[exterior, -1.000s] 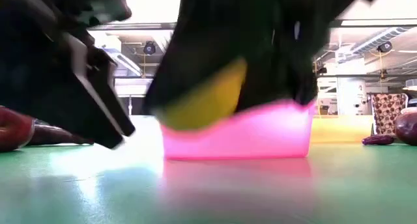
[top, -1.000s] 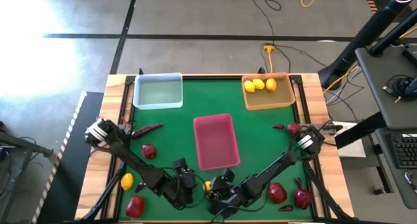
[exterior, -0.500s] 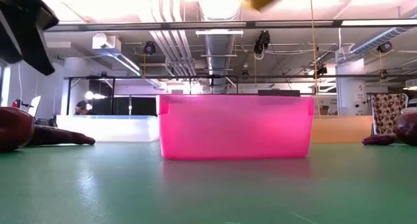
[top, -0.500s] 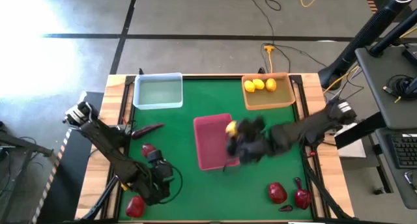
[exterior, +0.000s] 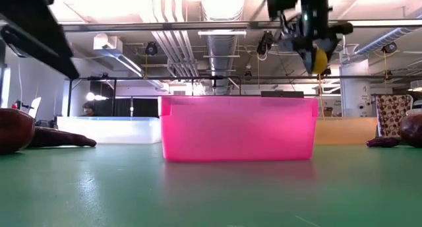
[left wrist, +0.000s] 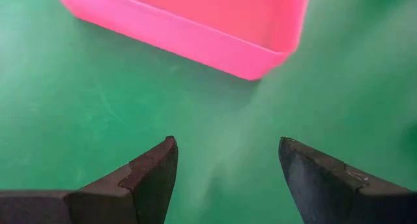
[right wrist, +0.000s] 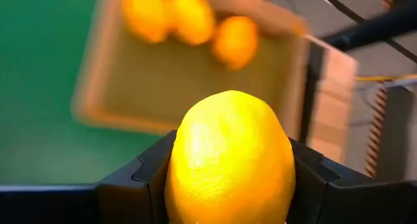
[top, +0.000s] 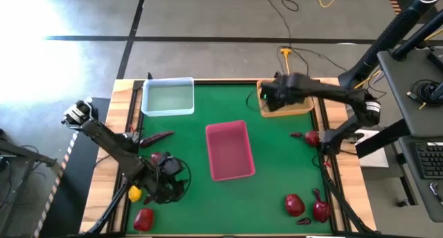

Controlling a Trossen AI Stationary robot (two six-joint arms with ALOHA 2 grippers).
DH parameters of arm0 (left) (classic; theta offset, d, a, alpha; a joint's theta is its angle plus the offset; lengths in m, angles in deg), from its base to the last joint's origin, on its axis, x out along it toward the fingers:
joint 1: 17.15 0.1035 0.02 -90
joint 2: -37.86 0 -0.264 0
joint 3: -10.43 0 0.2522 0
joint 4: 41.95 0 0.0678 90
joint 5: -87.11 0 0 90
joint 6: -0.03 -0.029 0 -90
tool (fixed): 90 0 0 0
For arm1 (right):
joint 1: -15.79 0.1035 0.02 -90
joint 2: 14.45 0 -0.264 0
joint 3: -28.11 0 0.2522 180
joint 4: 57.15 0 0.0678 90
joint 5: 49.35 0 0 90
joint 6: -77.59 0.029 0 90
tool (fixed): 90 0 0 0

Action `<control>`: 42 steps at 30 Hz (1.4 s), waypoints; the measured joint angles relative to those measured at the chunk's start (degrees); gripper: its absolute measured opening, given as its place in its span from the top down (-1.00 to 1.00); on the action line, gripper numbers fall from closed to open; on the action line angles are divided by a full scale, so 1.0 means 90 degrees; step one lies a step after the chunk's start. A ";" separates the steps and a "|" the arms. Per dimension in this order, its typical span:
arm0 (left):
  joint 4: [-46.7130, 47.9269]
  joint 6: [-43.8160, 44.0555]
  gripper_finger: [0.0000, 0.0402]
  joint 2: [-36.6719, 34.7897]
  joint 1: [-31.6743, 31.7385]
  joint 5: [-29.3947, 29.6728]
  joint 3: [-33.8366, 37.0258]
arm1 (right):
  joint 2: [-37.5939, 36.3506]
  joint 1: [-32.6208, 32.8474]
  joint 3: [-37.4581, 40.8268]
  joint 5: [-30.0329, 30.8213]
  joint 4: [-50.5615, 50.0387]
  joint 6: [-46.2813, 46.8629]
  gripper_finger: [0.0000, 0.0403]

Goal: Sort produce into baskets
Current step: Put the lemon into the orange bin

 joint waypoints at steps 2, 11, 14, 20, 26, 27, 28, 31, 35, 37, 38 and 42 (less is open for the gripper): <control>-0.0051 -0.0003 -0.24 -0.0111 0.0100 0.0042 0.0151 | 0.0057 -0.0544 0.0118 -0.0004 0.0012 -0.0292 0.01; -0.0185 0.0453 -0.24 -0.0599 0.0299 0.0337 0.0656 | 0.0375 -0.2643 0.1189 -0.0024 0.1463 0.0148 0.00; -0.0100 0.0877 -0.24 -0.0811 0.0298 0.0372 0.0870 | 0.0398 -0.3027 0.1534 -0.0063 0.2294 0.0074 -0.01; -0.0095 0.1413 -0.24 -0.1127 0.0386 0.0372 0.1159 | 0.0677 -0.3585 0.1974 -0.0393 0.3562 -0.0336 0.02; 0.0172 0.1433 -0.24 -0.1326 0.0548 0.0296 0.1127 | 0.1250 -0.3662 0.1794 -0.0254 0.3735 0.0204 -0.02; 0.0178 0.1437 -0.24 -0.1358 0.0571 0.0275 0.1115 | 0.1351 -0.3682 0.1790 -0.0324 0.3712 0.0358 -0.02; 0.0158 0.1453 -0.24 -0.1387 0.0576 0.0231 0.1108 | 0.1462 -0.3693 0.1775 -0.0326 0.3722 0.0509 -0.02; 0.0252 0.1481 -0.24 -0.1460 0.0571 0.0100 0.1108 | 0.1686 -0.3699 0.1749 -0.0201 0.3719 0.0898 -0.02; 0.0399 0.1482 -0.24 -0.1529 0.0507 0.0054 0.1108 | 0.1868 -0.3685 0.1741 -0.0212 0.3767 0.0914 -0.04; 0.0487 0.1481 -0.24 -0.1533 0.0460 0.0054 0.1108 | 0.1874 -0.3690 0.1740 -0.0202 0.3856 0.0617 -0.08; 0.0536 0.1481 -0.24 -0.1540 0.0440 0.0054 0.1108 | 0.1872 -0.3690 0.1738 -0.0182 0.3866 0.0506 -0.11; 0.0729 0.1387 -0.24 -0.1624 0.0291 -0.0133 0.1108 | 0.1829 -0.3692 0.1721 -0.0108 0.3870 0.0200 -0.28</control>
